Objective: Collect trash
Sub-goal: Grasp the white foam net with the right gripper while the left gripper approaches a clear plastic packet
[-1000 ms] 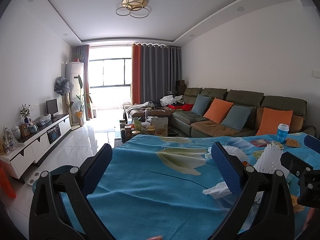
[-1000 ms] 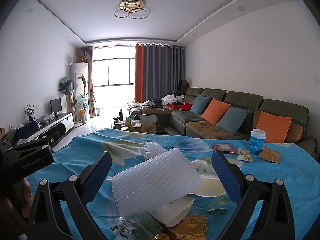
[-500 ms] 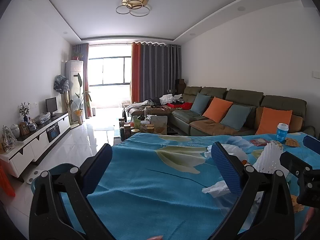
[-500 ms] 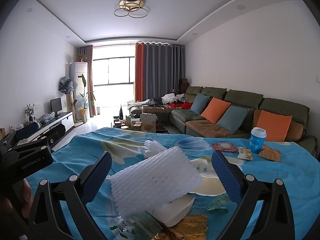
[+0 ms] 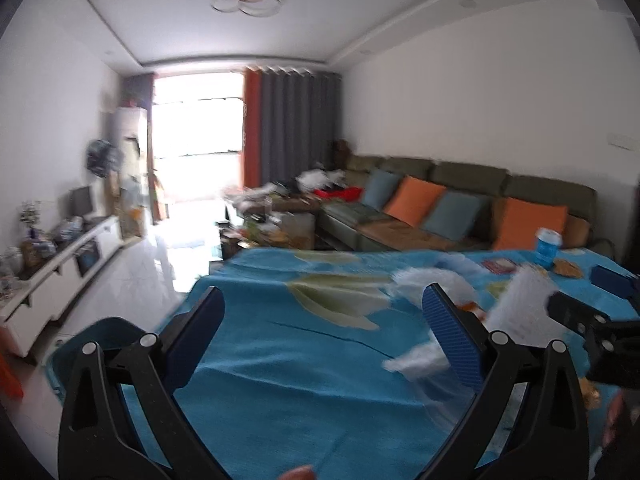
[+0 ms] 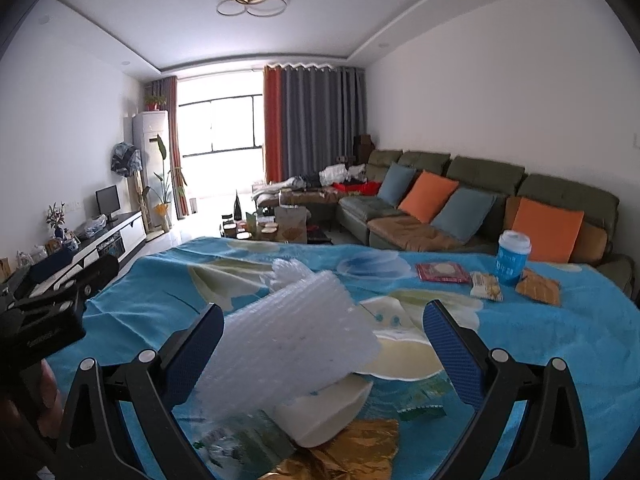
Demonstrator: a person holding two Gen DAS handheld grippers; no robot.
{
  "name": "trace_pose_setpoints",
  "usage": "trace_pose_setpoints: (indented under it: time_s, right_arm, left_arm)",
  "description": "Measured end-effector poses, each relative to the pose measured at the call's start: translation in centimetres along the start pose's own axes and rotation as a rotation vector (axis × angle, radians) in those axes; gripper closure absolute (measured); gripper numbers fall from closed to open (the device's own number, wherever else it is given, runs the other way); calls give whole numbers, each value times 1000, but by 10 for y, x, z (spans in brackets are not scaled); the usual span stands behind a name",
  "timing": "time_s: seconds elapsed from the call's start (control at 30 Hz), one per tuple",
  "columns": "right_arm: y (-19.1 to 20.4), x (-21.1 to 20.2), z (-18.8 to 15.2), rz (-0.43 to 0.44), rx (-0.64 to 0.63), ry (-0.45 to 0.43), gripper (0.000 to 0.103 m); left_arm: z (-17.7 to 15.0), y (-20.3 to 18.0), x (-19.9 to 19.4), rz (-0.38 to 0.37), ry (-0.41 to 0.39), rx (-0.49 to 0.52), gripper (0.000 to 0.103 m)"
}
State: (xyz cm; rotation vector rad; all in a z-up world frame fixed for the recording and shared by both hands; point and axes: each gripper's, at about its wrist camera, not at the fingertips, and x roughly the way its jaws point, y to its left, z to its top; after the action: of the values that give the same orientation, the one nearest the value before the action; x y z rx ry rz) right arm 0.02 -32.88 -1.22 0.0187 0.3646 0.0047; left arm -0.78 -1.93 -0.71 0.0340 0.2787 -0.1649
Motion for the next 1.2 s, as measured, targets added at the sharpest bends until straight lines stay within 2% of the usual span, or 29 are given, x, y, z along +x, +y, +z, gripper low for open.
trace_pose_setpoints:
  time_s: [0.13, 0.3, 0.43, 0.63, 0.67, 0.73, 0.8, 0.83, 0.9, 0.97, 1.07, 1.1, 1.13, 1.17, 1.2]
  right_arm:
    - [-9, 5, -1, 11, 18, 33, 7]
    - [-11, 8, 0, 43, -4, 49, 17]
    - [-12, 11, -1, 66, 5, 59, 20]
    - [-20, 15, -3, 88, 34, 82, 29]
    - [-22, 15, -4, 97, 41, 87, 32]
    - [-23, 17, -4, 105, 45, 92, 34]
    - [-24, 19, -5, 124, 47, 99, 39]
    - [-24, 20, -5, 134, 50, 104, 40]
    - [-24, 22, -5, 153, 51, 112, 44]
    - [-22, 23, -4, 174, 51, 117, 49]
    - [-20, 25, -3, 209, 48, 132, 77]
    - [-19, 24, -3, 223, 46, 133, 82]
    - [-19, 23, -1, 228, 47, 125, 83]
    - [-20, 20, -1, 230, 52, 117, 88]
    - [-22, 19, 0, 239, 62, 111, 89]
  left_arm:
    - [-6, -14, 9, -106, 53, 20, 6]
    - [-9, -33, 20, -283, 110, 50, 6]
    - [-17, -47, 34, -392, 173, 58, 6]
    - [-28, -59, 71, -511, 284, 42, 36]
    - [-30, -59, 74, -528, 294, 35, 44]
    - [-32, -58, 80, -555, 312, 25, 50]
    - [-34, -58, 82, -587, 325, 17, 68]
    - [-35, -59, 84, -601, 333, 15, 72]
    - [-36, -60, 84, -618, 337, 13, 87]
    - [-36, -61, 83, -630, 338, 14, 93]
    - [-31, -61, 76, -631, 327, 16, 93]
    - [-29, -60, 72, -627, 324, 12, 92]
    - [-26, -57, 69, -613, 316, 10, 89]
    - [-24, -53, 68, -606, 311, 5, 76]
    - [-23, -48, 67, -607, 303, -5, 69]
